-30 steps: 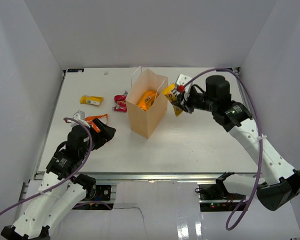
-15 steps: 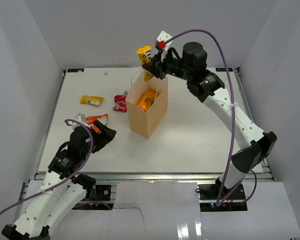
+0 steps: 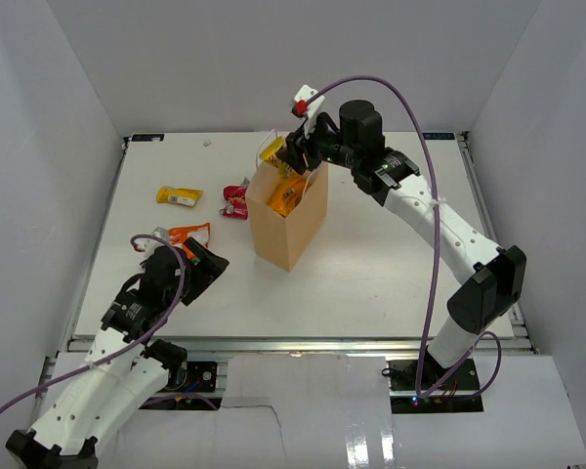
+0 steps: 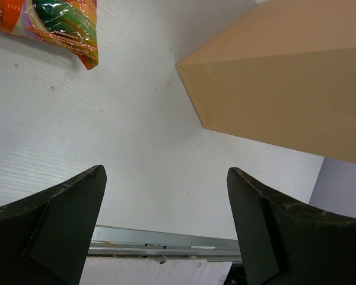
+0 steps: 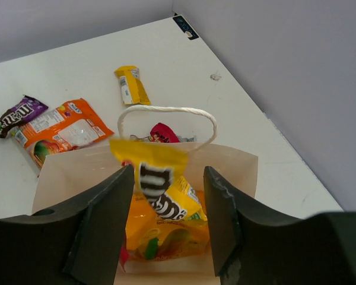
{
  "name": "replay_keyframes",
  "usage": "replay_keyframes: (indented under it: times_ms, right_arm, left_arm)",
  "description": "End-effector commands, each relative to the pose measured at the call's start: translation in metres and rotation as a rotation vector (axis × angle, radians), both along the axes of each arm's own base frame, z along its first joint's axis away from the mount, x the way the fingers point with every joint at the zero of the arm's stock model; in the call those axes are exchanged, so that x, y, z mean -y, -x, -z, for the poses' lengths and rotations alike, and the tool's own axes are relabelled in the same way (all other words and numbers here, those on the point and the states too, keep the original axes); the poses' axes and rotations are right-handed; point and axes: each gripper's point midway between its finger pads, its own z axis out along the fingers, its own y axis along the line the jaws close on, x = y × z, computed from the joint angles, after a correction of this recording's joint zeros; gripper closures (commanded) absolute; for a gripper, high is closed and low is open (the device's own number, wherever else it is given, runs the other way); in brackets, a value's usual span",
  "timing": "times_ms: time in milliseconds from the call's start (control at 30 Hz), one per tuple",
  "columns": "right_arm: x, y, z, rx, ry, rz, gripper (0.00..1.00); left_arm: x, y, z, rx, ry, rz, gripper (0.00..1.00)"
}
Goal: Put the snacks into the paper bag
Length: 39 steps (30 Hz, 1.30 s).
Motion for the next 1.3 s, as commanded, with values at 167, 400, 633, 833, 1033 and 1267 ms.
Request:
replay_keyframes:
  times_ms: [167, 400, 633, 833, 1033, 1267]
  right_arm:
    - [0.015, 0.013, -0.062, 0.155, -0.079, 0.016, 0.37]
    - [0.067, 0.035, -0.077, 0.195, -0.045, -0.059, 0.13]
    - [0.15, 0.041, -0.012, 0.041, 0.019, -0.006, 0.11]
    - [0.19, 0.062, 0.027, -0.03, 0.029, 0.061, 0.1]
    - [0.21, 0.068, 0.05, -0.082, 0.026, 0.11, 0.1]
    - [0.222, 0.068, 0.059, -0.115, 0.018, 0.133, 0.1]
  left_arm:
    - [-0.012, 0.0, 0.013, -0.099, 0.043, -0.176, 0.04]
    - [-0.037, -0.027, 0.036, -0.201, -0.04, -0.395, 0.06]
    - [-0.061, -0.081, 0.06, -0.266, 0.028, -0.384, 0.02]
    - [-0.079, -0.098, 0.084, -0.3, 0.122, -0.428, 0.02]
    - [-0.085, -0.108, 0.104, -0.336, 0.181, -0.443, 0.03]
    - [-0.09, -0.089, 0.142, -0.489, 0.168, -0.475, 0.18]
